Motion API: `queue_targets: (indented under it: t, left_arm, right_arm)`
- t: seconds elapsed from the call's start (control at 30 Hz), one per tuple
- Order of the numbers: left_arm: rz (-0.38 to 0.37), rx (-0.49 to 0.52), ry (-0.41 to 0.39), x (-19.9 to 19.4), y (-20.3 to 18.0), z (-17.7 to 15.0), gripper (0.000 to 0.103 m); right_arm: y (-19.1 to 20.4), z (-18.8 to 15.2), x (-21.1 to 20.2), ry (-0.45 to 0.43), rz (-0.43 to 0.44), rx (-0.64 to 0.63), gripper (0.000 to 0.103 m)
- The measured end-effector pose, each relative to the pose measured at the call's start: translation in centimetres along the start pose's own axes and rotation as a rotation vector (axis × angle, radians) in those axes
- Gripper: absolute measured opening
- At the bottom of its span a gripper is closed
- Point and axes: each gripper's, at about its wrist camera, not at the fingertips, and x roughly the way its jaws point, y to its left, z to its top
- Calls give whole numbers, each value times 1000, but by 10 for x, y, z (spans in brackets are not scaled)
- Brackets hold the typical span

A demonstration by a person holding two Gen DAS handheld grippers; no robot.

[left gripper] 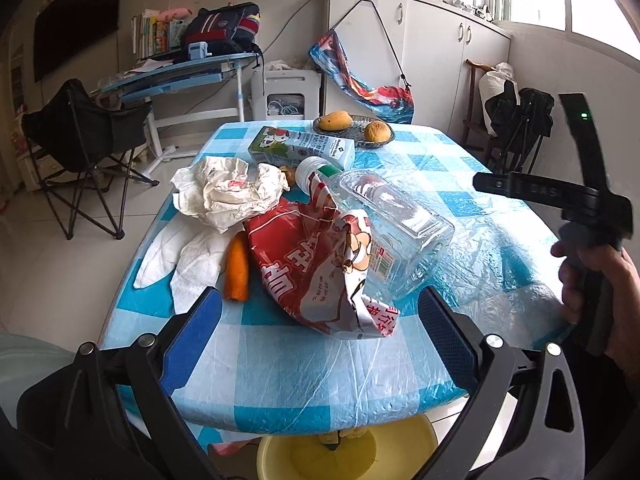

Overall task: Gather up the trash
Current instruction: 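Grasp the red snack bag with the left tool while the right tool grasps the clear plastic bottle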

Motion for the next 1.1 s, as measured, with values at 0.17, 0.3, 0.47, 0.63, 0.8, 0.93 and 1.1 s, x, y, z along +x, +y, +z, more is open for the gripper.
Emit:
queue_targets:
  t: [0.17, 0.3, 0.47, 0.63, 0.8, 0.93, 1.1]
  left_arm:
    - [46, 23, -14, 13, -10, 10, 93]
    - [14, 27, 21, 24, -12, 15, 53]
    - [-30, 10, 37, 22, -6, 11, 17]
    - [-62, -25, 37, 3, 8, 0, 12]
    - [-78, -65, 40, -15, 19, -16, 12]
    - [-58, -88, 51, -13, 23, -20, 35]
    - [-22, -92, 18, -11, 22, -11, 48]
  right_arm:
    - [1, -4, 1, -11, 41, 56, 97]
    - [14, -4, 2, -34, 75, 24, 97]
    - [40, -10, -6, -59, 117, -69, 97]
    - [67, -18, -14, -50, 184, -124, 97]
    - [94, -28, -14, -20, 226, -179, 97]
    - [108, -32, -6, 9, 225, -215, 97]
    - [112, -30, 6, 45, 221, -191, 97]
